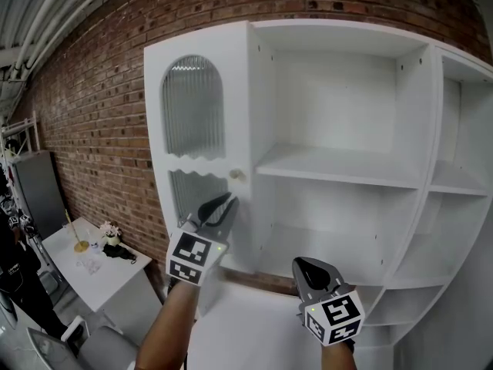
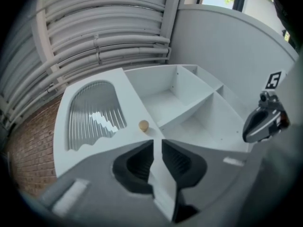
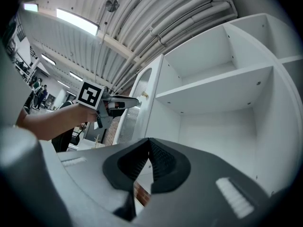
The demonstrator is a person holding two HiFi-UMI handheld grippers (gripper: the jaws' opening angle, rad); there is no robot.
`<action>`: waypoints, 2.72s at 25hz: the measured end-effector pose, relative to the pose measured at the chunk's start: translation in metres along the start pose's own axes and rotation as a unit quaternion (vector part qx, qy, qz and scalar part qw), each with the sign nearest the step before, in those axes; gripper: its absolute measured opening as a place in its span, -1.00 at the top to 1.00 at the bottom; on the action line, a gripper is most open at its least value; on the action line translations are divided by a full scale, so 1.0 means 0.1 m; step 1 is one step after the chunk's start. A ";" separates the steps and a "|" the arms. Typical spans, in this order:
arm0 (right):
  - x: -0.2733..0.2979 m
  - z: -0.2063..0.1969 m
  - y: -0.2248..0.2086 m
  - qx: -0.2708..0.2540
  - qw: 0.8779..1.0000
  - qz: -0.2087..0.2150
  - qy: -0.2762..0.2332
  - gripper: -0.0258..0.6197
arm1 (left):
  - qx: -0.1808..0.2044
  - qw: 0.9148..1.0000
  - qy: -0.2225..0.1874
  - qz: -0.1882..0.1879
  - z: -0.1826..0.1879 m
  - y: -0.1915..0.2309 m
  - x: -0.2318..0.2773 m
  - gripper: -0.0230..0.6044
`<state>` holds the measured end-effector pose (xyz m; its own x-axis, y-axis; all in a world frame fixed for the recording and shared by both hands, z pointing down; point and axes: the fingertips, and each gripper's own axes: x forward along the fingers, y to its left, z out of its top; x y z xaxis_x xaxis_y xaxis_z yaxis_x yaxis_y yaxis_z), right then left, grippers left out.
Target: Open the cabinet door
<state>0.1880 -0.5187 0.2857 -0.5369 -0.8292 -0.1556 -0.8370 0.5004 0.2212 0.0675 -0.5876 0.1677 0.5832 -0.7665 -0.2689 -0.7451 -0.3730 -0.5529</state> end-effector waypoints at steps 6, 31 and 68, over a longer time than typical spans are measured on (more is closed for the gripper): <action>0.00 -0.06 -0.09 0.001 1.000 -0.002 0.003 0.90 | 0.003 0.999 -0.024 0.036 0.18 0.18 0.17 0.61; -0.22 0.06 -0.02 0.005 1.000 0.026 -0.011 0.90 | -0.019 0.998 -0.046 0.049 0.53 0.30 -0.33 0.69; 0.01 0.60 2.26 0.003 0.989 0.144 -0.025 0.90 | -0.032 0.988 0.023 0.151 0.22 1.50 -2.92 0.92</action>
<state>-0.0083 -0.3915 0.2772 -0.7576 -0.6385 -0.1352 -0.6491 0.7156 0.2579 -0.2072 -0.4084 0.1452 0.3176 -0.8703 -0.3764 -0.9023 -0.1554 -0.4022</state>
